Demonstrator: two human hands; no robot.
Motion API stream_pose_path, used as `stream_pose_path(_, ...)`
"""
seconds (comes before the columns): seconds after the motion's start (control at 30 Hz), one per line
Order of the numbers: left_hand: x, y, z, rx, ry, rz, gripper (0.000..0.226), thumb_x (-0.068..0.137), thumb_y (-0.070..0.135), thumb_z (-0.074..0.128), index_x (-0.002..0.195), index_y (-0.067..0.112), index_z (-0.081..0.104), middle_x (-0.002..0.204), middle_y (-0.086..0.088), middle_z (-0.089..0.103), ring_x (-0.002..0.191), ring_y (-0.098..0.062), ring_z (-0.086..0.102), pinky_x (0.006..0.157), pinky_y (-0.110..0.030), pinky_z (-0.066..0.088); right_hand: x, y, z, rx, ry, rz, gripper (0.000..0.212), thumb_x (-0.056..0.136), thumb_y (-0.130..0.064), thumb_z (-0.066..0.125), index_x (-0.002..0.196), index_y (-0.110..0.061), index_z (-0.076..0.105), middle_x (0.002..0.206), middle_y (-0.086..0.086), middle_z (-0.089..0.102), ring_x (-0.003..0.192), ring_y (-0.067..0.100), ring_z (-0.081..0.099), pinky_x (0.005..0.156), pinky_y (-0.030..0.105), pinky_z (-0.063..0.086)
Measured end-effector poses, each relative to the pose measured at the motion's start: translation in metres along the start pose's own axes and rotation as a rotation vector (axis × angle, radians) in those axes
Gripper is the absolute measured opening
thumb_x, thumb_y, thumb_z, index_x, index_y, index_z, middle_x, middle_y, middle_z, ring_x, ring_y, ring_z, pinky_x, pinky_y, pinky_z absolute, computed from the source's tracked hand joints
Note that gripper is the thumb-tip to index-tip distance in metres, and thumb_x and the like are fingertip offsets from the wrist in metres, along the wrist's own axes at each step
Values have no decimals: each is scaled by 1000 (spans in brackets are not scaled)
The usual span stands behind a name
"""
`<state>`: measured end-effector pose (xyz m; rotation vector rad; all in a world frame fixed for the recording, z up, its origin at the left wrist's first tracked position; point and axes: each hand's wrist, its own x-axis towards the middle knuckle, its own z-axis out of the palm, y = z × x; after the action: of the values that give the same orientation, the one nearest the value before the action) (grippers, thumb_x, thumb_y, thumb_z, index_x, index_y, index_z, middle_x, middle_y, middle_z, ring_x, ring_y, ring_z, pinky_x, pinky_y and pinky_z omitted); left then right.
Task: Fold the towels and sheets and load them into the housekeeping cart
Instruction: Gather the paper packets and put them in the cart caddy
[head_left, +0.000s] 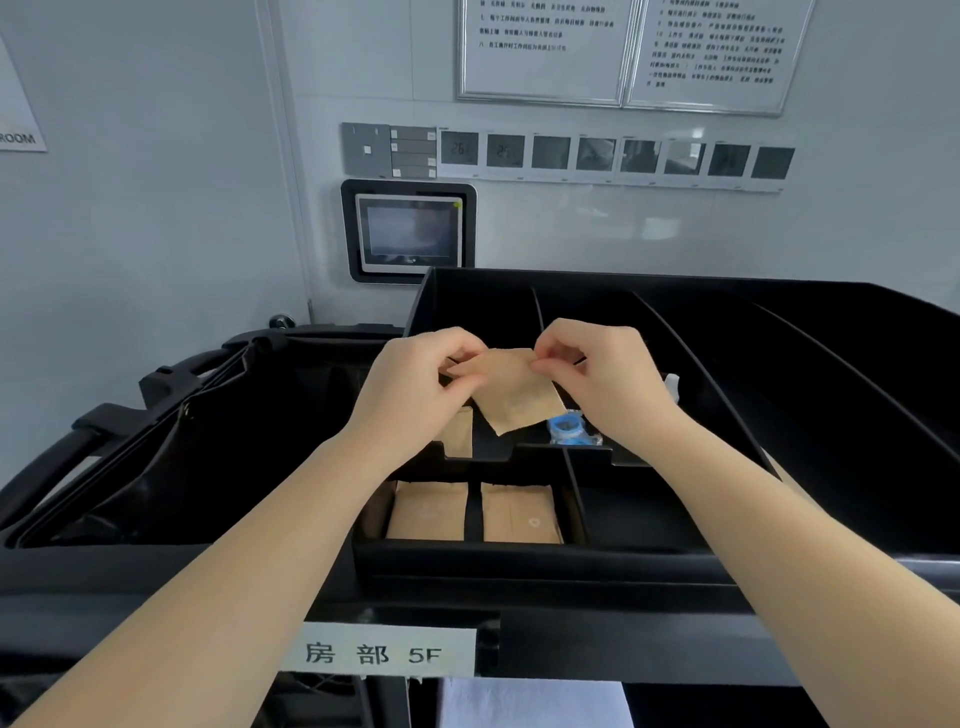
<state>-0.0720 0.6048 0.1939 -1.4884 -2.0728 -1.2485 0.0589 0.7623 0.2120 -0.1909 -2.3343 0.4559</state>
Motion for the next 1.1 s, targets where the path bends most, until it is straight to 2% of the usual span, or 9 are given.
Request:
stream_pose_path(0.1,4,-3,2,23,-3,-29,12,86,16,71,95,22,72,89,13,70,86,-2,65,79,-23,54,2,9,4,14,-31,25,7,88,-17,65,87,-23,65,82,-13,64,83,5,62,76,23,52)
stream_pose_path(0.2,10,-4,11,97,-27,-34,14,85,11,68,90,24,71,85,14,68,82,-2,63,75,-25,53,6,15,10,42,-60,11,9,87,-20,67,94,-23,66,88,-12,66,87,4,63,76,25,54)
stream_pose_path(0.37,23,-8,30,203,-84,-107,16,87,15,64,83,30,67,83,15,67,80,-5,62,71,-26,52,12,33,21,22,-94,45,7,89,-19,63,85,-24,66,78,-10,65,77,7,62,73,32,55)
stream_pose_path(0.47,28,-13,41,243,-115,-163,12,88,17,63,85,27,69,85,13,67,79,-8,62,72,-29,53,14,44,29,15,-147,73,10,89,-19,62,82,-25,64,77,-10,65,74,7,62,73,33,56)
stream_pose_path(0.67,25,-19,49,345,-162,-155,18,89,14,59,88,28,69,87,10,67,81,-11,61,72,-27,51,10,54,42,-70,-204,80,9,89,-17,63,84,-24,66,79,-6,66,74,10,61,71,31,54)
stream_pose_path(0.8,22,-20,53,401,-272,-153,22,91,14,57,92,30,71,92,8,67,83,-13,61,73,-26,49,4,53,41,-214,-280,42,10,90,-19,61,88,-23,70,77,-6,64,70,10,57,64,23,43)
stream_pose_path(0.9,22,-21,53,433,-396,-150,22,93,20,57,103,33,72,100,9,66,89,-14,62,83,-29,52,0,52,35,-255,-384,73,14,91,-23,60,94,-27,73,82,-4,65,77,13,60,69,24,47)
stream_pose_path(1.1,13,-27,52,398,-501,-112,18,93,31,59,102,31,74,95,11,67,88,-11,61,79,-23,47,-7,55,30,-187,-549,109,17,94,-23,58,102,-24,73,94,-6,67,90,12,61,84,26,48)
